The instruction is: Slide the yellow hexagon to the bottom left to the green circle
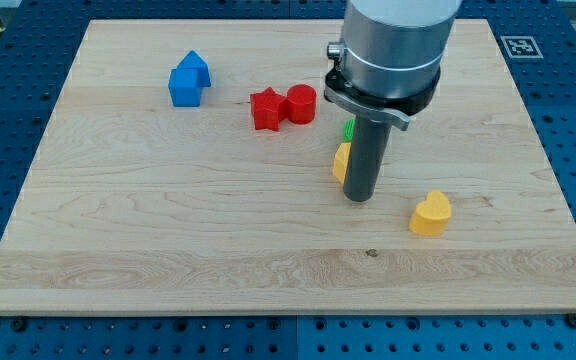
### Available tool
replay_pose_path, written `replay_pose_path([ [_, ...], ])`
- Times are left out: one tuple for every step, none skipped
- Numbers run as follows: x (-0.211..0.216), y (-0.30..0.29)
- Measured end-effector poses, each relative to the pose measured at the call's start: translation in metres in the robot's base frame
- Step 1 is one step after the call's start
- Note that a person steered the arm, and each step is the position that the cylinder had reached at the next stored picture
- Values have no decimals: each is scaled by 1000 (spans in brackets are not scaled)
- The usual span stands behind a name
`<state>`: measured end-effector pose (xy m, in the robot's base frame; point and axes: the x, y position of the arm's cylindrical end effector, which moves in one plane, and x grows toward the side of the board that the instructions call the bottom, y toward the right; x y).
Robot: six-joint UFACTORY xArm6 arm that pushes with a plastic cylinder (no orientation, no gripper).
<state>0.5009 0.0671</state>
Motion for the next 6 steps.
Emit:
replay_pose_path([
  [1,-7],
  [2,-9],
  [2,1],
  [3,19],
  [-8,19],
  [-9,9],
])
